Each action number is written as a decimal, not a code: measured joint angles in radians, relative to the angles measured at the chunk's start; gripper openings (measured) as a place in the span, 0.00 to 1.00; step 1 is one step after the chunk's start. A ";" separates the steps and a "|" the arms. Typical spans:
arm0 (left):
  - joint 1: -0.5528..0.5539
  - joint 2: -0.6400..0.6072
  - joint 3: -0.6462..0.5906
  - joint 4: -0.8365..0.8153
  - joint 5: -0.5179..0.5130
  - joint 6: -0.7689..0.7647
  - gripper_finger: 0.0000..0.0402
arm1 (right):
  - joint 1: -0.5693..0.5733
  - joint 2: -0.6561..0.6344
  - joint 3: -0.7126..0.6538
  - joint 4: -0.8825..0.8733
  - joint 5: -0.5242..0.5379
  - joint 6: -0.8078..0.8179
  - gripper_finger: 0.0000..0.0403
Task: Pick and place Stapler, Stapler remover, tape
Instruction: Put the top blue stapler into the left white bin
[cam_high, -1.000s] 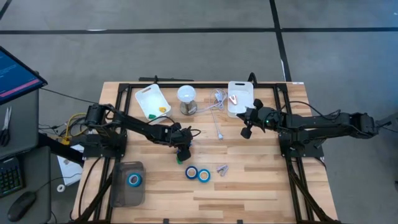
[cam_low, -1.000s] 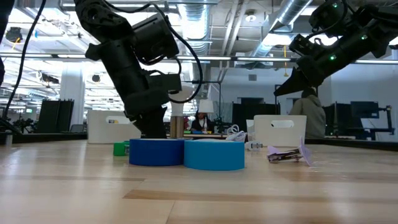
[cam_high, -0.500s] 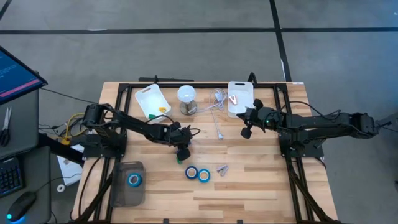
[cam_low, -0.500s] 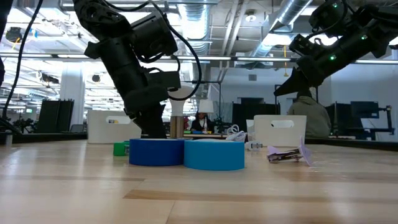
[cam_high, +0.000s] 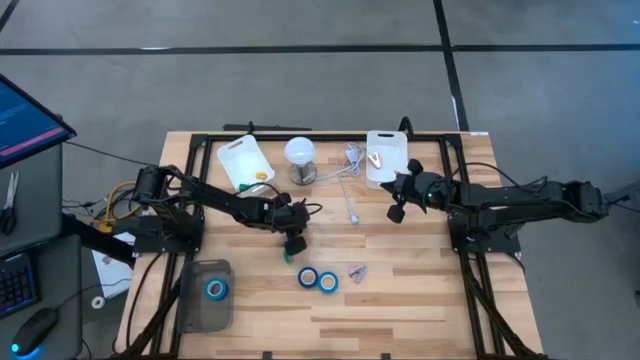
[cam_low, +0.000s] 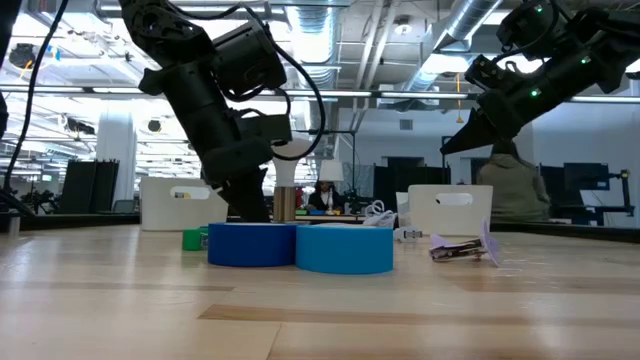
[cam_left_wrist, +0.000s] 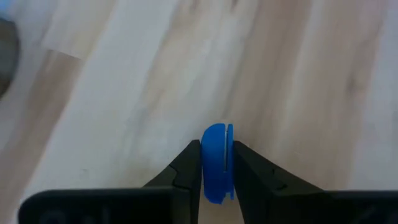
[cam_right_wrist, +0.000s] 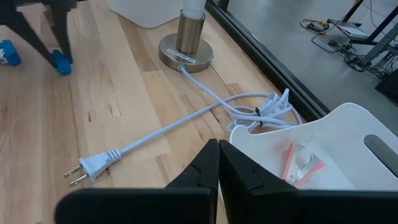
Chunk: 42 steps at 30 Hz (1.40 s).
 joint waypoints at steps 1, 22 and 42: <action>0.009 0.000 0.000 0.000 0.000 0.003 0.16 | 0.000 0.000 0.000 0.000 0.000 0.000 0.00; 0.135 -0.239 0.002 -0.094 0.000 0.093 0.16 | 0.000 0.000 0.000 -0.001 0.000 0.000 0.00; 0.291 -0.765 0.002 -0.471 -0.330 0.116 0.16 | 0.000 0.000 0.000 0.001 0.000 0.000 0.00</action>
